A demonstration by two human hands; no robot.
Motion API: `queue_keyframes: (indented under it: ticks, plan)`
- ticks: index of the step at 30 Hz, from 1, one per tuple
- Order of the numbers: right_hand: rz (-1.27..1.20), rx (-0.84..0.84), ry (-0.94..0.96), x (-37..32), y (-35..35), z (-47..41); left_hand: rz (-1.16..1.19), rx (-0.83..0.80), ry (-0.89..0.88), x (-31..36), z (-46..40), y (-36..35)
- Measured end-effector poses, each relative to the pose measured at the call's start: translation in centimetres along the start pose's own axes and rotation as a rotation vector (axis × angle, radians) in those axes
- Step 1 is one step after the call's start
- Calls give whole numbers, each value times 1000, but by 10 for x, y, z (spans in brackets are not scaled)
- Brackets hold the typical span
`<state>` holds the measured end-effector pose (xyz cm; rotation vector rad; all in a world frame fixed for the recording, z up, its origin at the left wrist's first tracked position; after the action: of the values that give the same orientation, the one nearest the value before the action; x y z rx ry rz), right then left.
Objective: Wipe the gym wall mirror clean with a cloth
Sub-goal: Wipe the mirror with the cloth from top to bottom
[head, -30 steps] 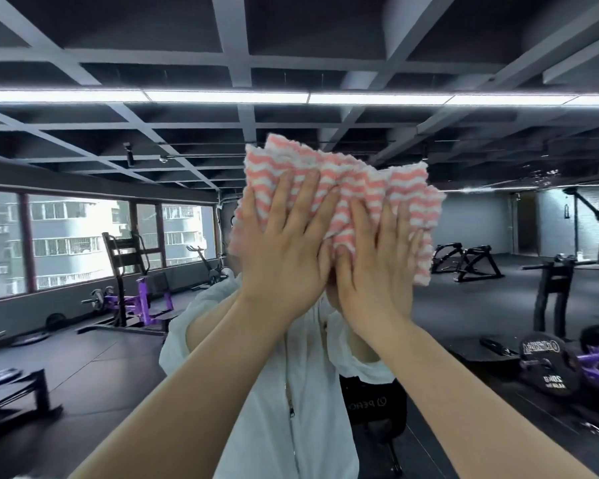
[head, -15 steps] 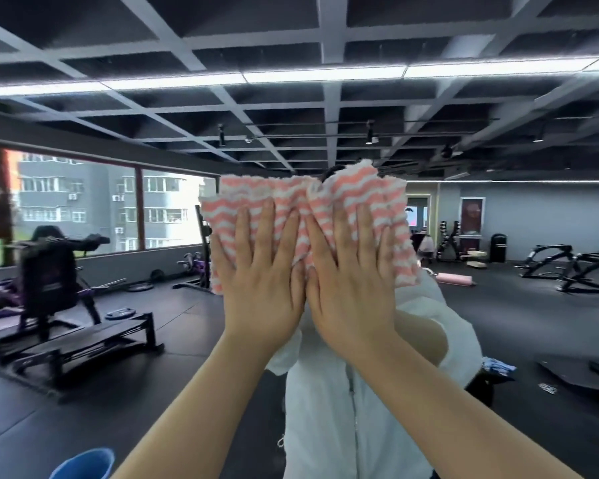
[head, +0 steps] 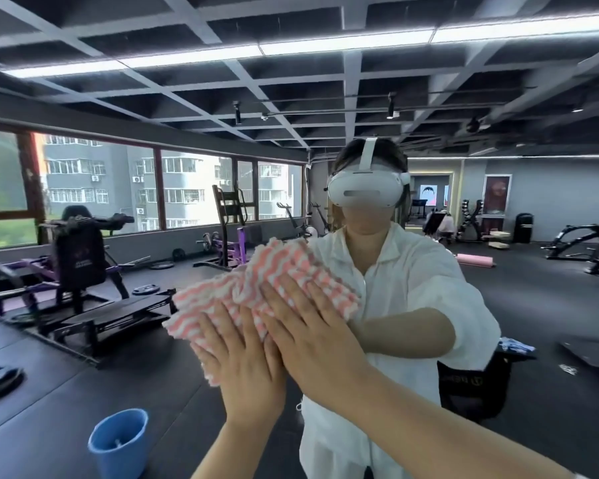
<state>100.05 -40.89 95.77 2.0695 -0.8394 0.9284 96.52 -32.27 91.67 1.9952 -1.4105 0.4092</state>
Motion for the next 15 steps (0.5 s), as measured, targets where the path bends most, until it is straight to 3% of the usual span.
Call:
queue_keyframes:
  ticks: [3,15]
  plan:
    - [12,-3,-79,23,12,18,9,-2,-4,28,2,0]
    - [120,31,-557,166,55,165,34,64,-388,241,28,-9]
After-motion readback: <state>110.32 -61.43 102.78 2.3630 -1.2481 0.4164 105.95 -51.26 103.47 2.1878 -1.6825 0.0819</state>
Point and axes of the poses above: each hand's wrist, its own z-axis away from the middle knuckle, its own y-axis out of the back of the hand, x = y × z, the point moved 7 cm from there along -z, towards the middle knuckle, and after that the axes turned 15 degrees about y, right-handed, at the moved point
